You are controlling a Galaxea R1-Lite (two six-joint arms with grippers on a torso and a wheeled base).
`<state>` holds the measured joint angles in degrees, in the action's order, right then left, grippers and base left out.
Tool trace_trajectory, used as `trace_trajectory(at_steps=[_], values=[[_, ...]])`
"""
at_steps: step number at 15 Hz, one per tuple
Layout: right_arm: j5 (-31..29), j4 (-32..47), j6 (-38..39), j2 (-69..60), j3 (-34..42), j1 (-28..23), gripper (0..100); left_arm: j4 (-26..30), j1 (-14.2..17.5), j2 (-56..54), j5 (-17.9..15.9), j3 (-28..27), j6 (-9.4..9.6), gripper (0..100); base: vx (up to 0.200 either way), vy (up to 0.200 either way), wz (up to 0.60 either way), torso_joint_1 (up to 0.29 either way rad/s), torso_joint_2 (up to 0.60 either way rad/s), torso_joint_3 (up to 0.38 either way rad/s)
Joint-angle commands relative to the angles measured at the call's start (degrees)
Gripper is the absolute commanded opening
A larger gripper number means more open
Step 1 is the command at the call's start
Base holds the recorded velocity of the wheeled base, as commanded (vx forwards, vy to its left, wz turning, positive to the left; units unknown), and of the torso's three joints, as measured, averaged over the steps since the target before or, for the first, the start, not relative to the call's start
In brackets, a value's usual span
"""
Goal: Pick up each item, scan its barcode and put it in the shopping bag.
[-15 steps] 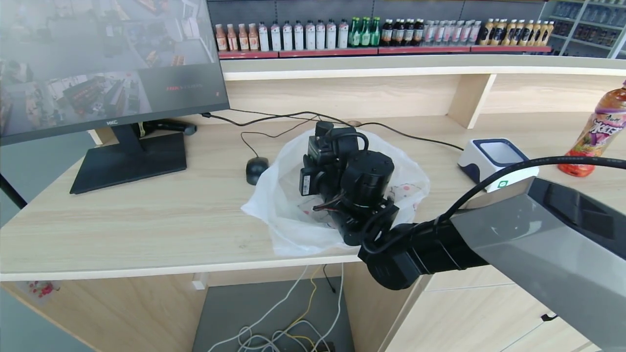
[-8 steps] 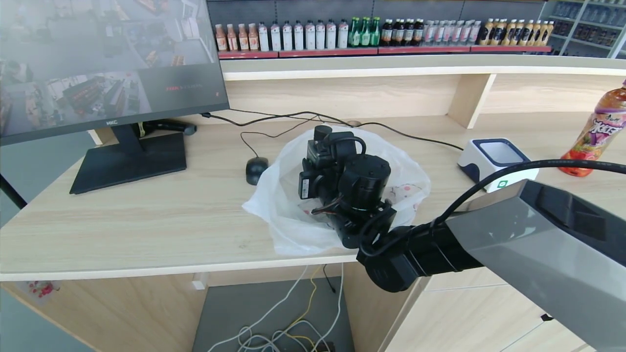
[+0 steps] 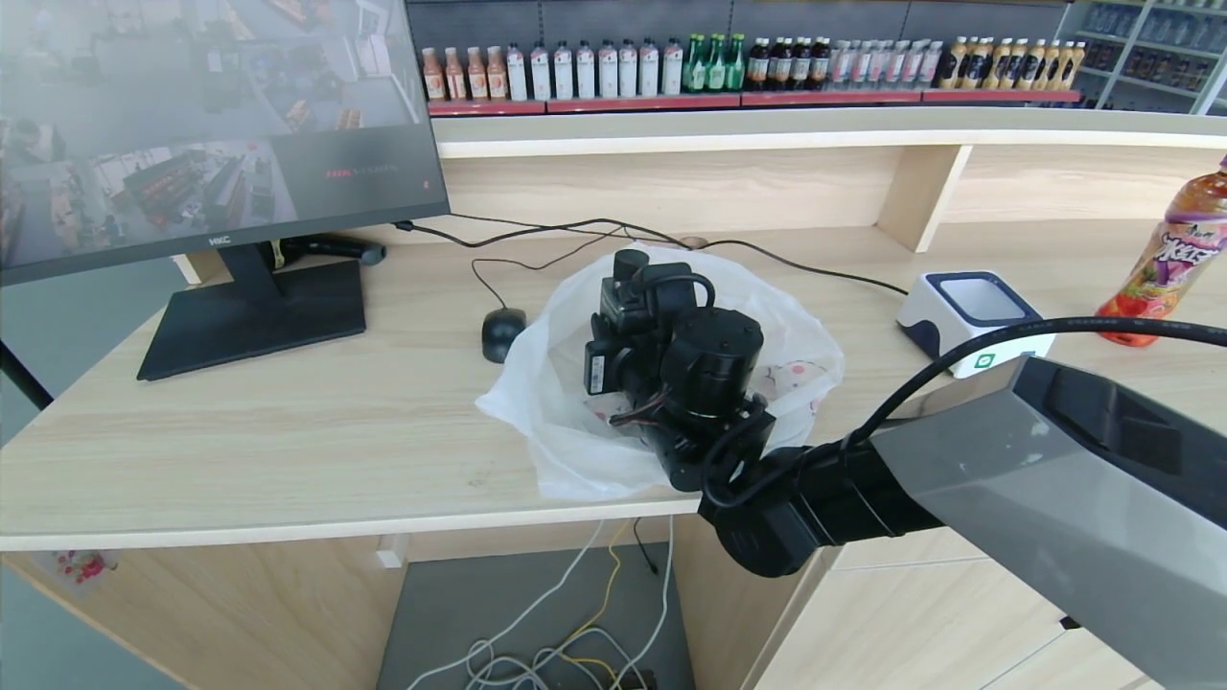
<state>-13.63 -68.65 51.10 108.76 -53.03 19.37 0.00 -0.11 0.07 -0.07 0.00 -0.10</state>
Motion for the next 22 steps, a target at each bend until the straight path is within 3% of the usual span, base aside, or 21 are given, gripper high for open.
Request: trace_trajectory(at_steps=[1, 22], values=[[-0.2, 1.2, 0.0, 0.0, -0.8, 0.1, 0, 0.0, 0.0, 0.0, 0.0, 0.0, 0.01, 100, 0.0, 0.0, 0.0, 0.0, 0.0, 0.0], [-1.1, 2.7, 1.4, 0.8, -0.8, 1.3, 0, 0.0, 0.0, 0.0, 0.0, 0.0, -0.08, 100, 0.0, 0.0, 0.0, 0.0, 0.0, 0.0]])
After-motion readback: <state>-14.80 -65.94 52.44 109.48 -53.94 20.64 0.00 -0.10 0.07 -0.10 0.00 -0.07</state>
